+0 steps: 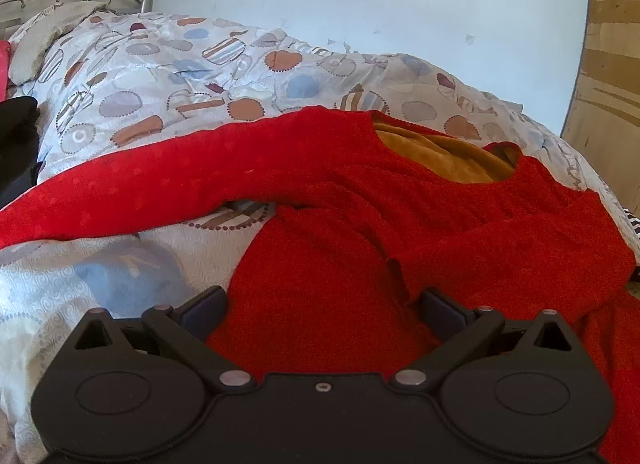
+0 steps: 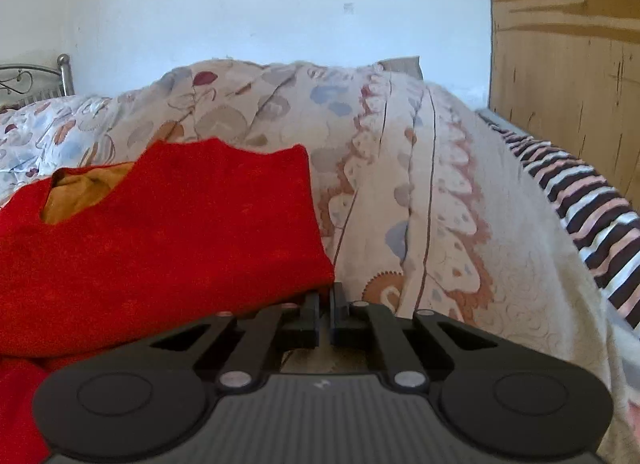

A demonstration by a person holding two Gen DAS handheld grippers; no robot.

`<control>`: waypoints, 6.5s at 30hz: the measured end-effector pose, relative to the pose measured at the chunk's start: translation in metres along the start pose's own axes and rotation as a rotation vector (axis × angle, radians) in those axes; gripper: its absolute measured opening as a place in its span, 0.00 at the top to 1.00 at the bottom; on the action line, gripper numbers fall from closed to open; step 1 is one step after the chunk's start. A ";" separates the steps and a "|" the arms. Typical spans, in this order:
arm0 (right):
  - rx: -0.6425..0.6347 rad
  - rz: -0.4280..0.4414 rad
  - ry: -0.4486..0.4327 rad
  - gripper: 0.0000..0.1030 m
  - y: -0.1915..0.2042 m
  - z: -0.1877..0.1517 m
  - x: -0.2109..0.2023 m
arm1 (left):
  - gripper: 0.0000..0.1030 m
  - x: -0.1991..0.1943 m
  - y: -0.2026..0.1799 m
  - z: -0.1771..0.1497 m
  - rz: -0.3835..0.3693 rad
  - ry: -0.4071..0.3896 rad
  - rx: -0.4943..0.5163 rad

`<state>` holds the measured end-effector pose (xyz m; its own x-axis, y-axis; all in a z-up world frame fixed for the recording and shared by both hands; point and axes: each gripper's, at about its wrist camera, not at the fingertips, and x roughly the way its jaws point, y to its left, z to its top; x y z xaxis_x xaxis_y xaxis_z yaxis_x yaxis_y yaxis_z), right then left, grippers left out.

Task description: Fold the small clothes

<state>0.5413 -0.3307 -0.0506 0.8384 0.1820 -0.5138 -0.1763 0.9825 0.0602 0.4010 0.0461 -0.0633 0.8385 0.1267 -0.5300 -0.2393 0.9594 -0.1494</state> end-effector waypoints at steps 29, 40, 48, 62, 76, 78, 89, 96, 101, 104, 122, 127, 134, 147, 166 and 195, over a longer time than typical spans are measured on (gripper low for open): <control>0.047 -0.145 -0.059 0.09 0.004 0.018 0.034 | 0.00 -0.004 0.011 -0.006 -0.059 -0.035 -0.048; -0.051 0.029 -0.071 0.00 0.037 0.015 -0.064 | 0.01 -0.062 0.059 0.008 -0.064 -0.046 -0.102; 0.021 0.226 -0.091 0.00 0.092 -0.020 -0.144 | 0.00 -0.123 0.166 -0.006 0.200 -0.058 -0.183; -0.230 0.193 -0.207 0.00 0.204 -0.094 -0.188 | 0.05 -0.111 0.309 -0.005 0.214 -0.040 -0.583; -0.173 0.207 -0.160 0.00 0.195 -0.102 -0.179 | 0.87 -0.094 0.330 -0.006 0.489 -0.228 -0.878; -0.161 0.215 -0.165 0.00 0.192 -0.102 -0.180 | 0.92 -0.099 0.326 -0.001 0.504 -0.249 -0.849; -0.077 0.230 -0.213 0.00 0.174 -0.103 -0.194 | 0.94 -0.140 0.257 0.067 0.356 -0.476 -0.511; 0.000 0.195 -0.216 0.00 0.151 -0.108 -0.209 | 0.94 -0.170 0.156 0.119 0.034 -0.633 -0.246; 0.034 0.142 -0.233 0.00 0.129 -0.114 -0.224 | 0.94 -0.172 0.078 0.133 -0.150 -0.627 -0.089; 0.060 0.106 -0.241 0.00 0.114 -0.119 -0.232 | 0.94 -0.163 0.039 0.128 -0.236 -0.586 -0.043; 0.182 -0.046 -0.211 0.00 0.055 -0.151 -0.253 | 0.92 -0.101 -0.084 -0.002 -0.609 -0.189 0.188; 0.200 -0.058 -0.205 0.00 0.051 -0.153 -0.252 | 0.82 -0.093 -0.089 -0.021 -0.628 -0.098 0.237; 0.188 -0.063 -0.198 0.00 0.055 -0.155 -0.251 | 0.18 -0.095 -0.079 -0.020 -0.665 -0.037 0.238; 0.020 -0.034 -0.195 0.00 0.084 -0.129 -0.237 | 0.01 -0.094 0.008 0.005 -0.328 -0.016 0.277; -0.131 0.109 -0.031 0.00 0.155 -0.092 -0.151 | 0.54 0.100 0.104 0.142 -0.191 0.128 0.035; -0.122 0.073 -0.095 0.00 0.142 -0.113 -0.188 | 0.01 -0.024 0.076 0.087 -0.080 -0.047 0.134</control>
<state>0.3006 -0.2303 -0.0423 0.8650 0.2610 -0.4285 -0.2947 0.9555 -0.0129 0.4050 0.1375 0.0105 0.8748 0.0569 -0.4811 -0.1059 0.9915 -0.0753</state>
